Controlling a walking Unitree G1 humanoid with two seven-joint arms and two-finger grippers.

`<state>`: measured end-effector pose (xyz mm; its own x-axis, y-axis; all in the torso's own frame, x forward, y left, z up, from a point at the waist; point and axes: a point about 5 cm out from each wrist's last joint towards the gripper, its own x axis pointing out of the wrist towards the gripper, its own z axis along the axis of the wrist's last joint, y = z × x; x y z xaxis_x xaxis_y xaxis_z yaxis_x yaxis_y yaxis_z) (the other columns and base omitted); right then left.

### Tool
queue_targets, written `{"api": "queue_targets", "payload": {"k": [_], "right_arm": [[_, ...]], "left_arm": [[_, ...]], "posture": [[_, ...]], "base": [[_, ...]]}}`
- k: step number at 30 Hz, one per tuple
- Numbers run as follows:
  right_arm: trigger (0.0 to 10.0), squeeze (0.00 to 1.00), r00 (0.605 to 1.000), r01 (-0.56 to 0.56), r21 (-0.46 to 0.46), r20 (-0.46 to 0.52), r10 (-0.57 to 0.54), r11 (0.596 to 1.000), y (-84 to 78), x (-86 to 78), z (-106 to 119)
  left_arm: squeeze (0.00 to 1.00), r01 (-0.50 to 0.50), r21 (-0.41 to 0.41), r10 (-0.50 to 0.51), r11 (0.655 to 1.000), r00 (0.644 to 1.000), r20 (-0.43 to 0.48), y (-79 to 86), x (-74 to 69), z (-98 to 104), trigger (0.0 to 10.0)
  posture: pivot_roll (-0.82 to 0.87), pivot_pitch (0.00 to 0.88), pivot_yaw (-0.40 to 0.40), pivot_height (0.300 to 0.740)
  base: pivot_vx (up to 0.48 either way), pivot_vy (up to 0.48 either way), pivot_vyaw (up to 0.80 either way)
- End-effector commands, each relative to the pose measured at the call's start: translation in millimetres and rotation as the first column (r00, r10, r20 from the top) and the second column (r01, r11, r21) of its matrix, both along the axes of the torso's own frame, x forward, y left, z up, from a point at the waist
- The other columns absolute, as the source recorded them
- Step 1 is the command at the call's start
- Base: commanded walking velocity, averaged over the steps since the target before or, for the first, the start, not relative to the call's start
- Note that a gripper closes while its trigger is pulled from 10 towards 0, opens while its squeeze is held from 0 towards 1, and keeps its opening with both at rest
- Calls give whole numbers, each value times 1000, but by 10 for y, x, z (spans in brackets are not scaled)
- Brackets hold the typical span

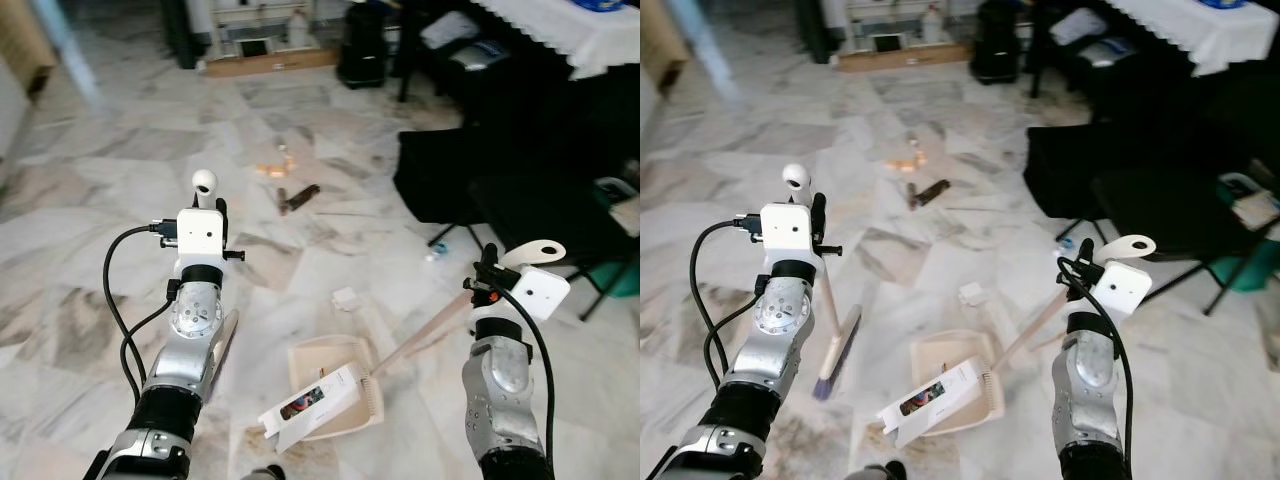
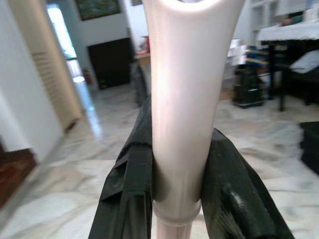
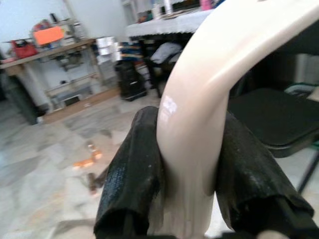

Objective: Sweep floor

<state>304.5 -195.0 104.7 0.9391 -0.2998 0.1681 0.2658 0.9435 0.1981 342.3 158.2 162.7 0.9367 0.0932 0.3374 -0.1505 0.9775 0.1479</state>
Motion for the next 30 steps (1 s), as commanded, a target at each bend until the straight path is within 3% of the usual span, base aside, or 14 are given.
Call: {"api": "queue_targets", "payload": {"k": [1, 30], "right_arm": [[10000, 0, 998, 2, 2, 55, -2, 1000, -1, 28, 119], [10000, 0, 999, -24, 0, 45, 24, 1000, 19, 48, 116]], "left_arm": [[0, -12, 29, 11, 1000, 1000, 21, 18, 6, 54, 10000], [0, -77, 14, 77, 997, 997, -17, 94, 12, -7, 10000]], "posture": [[-65, 95, 22, 740], [-62, 111, -1, 740]], "base": [[0, 0, 800], [0, 0, 800]]}}
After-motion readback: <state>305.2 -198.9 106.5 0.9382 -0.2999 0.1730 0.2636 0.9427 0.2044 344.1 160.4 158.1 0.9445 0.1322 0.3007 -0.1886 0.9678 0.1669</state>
